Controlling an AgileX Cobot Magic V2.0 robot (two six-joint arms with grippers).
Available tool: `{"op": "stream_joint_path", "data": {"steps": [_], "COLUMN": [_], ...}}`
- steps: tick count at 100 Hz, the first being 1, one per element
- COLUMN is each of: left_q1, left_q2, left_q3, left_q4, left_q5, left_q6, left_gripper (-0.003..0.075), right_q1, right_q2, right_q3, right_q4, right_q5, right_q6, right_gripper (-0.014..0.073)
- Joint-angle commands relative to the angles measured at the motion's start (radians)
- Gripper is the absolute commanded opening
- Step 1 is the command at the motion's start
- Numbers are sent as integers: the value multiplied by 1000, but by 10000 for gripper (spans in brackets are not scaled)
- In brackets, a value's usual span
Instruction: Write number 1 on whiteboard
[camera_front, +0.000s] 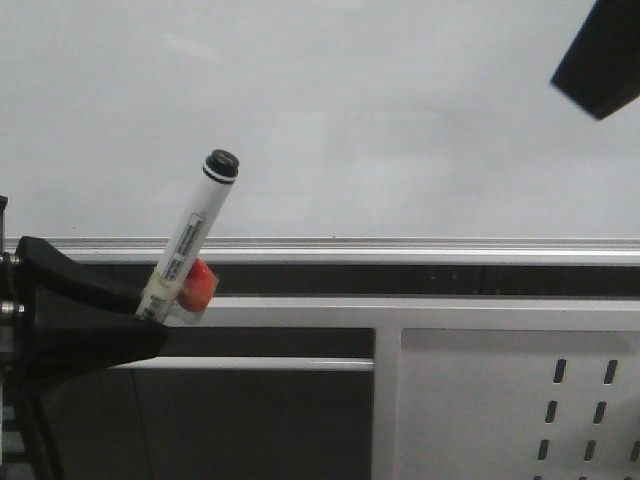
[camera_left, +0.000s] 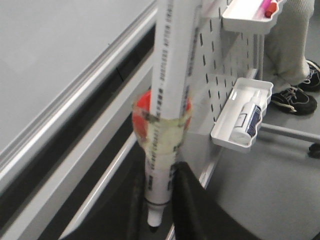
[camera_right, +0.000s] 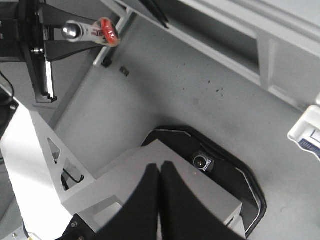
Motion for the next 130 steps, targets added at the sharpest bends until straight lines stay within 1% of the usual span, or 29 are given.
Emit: {"op": "stream_joint_path", "data": {"steps": [1,11,21,32,47,55,62,69,74,79,84,92,98,114,130], "left_q1": [-9,-9,-9,-9,-31,-64,-103,-142,-165,-183,-197,-212,-212,-212,-212], "left_q2": [-27,-27,-27,-27,-27,-27,-27,-27,-27,-27,-27,-27,-27,-27,-27], "left_q3": [-21,-21,-21,-21,-25,-40,-61,-85,-103,-124,-141,-162,-172,-180,-180], "left_q4": [-3,-3,0,36,50,52,52,52,50,46,43,28,28,19,-3], "left_q5": [-17,22,26,35,45,101,165,233,278,315,345,377,373,329,258], "left_q6": [-8,-8,-8,-8,-8,-8,-8,-8,-8,-8,-8,-8,-10,-16,-16], "left_gripper": [-18,-18,-18,-18,-18,-18,-18,-18,-18,-18,-18,-18,-18,-18,-18], "right_q1": [21,31,43,68,147,198,240,268,277,279,279,279,279,279,279], "right_q2": [40,80,106,131,165,178,186,186,186,186,186,186,186,186,186], "right_q3": [-33,-33,-33,-33,-33,-33,-35,-35,-35,-35,-35,-35,-35,-35,-35], "right_q4": [39,39,39,42,46,46,46,46,46,48,51,60,65,67,80], "right_q5": [-57,-79,-98,-126,-218,-273,-313,-343,-355,-357,-359,-364,-368,-369,-384], "right_q6": [-12,-12,-12,-14,-37,-37,-40,-40,-40,-40,-40,-40,-40,-40,-40], "right_gripper": [-50,-50,-50,-50,-50,-35,35,159,269,350,400,409,409,409,409]}}
